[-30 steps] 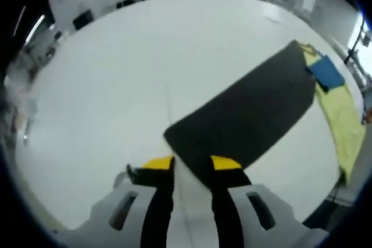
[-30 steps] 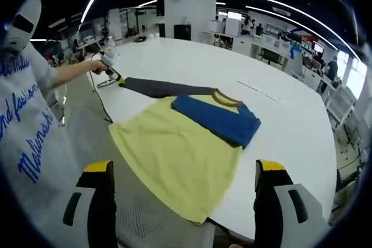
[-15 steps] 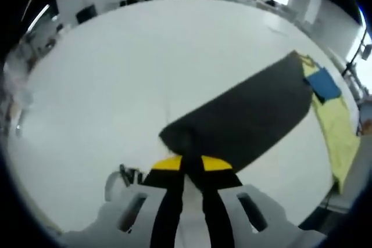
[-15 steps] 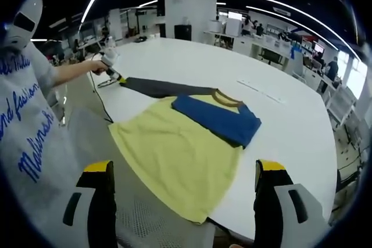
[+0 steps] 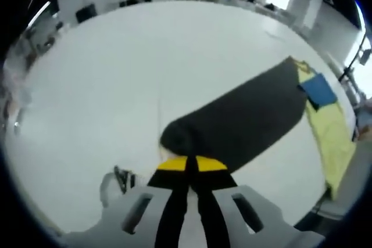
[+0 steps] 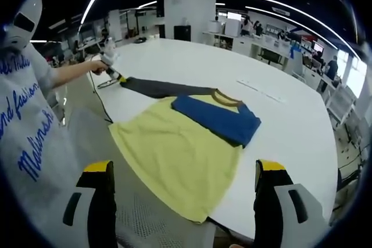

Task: Fold the garment on the visible template until the final outline fits inside the template.

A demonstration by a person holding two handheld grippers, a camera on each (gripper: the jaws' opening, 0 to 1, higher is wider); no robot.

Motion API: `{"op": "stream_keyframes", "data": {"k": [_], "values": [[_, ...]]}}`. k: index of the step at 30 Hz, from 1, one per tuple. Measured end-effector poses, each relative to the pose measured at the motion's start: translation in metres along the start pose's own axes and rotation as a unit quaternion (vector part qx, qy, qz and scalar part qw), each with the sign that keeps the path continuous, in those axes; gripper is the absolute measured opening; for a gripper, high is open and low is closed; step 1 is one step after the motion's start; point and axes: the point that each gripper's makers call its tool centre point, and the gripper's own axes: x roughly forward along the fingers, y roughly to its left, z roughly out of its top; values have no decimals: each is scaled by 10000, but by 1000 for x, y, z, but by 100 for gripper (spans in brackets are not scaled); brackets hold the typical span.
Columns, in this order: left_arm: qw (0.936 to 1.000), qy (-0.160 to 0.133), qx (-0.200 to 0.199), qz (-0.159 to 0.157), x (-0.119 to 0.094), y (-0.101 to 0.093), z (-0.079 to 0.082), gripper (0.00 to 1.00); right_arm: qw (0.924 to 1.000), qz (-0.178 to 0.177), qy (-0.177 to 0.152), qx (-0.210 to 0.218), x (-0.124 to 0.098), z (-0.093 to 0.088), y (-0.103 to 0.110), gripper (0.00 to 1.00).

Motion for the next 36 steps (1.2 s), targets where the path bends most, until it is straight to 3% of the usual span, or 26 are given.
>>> {"op": "stream_keyframes", "data": {"k": [5, 16, 26, 36], "values": [[9998, -152, 147, -22, -12, -11, 14, 0, 10000, 39, -21, 13, 1, 0, 1, 100], [9961, -670, 529, -209, -32, -39, 63, 0, 10000, 58, -61, 29, 0, -5, 0, 100], [9874, -938, 1218, -375, -49, -78, 110, 0, 9999, 26, -101, 88, -3, -10, -1, 100], [9750, -1060, 1852, -626, -58, -122, 145, 0, 9998, 1, -139, 136, -6, -14, -3, 100]]}}
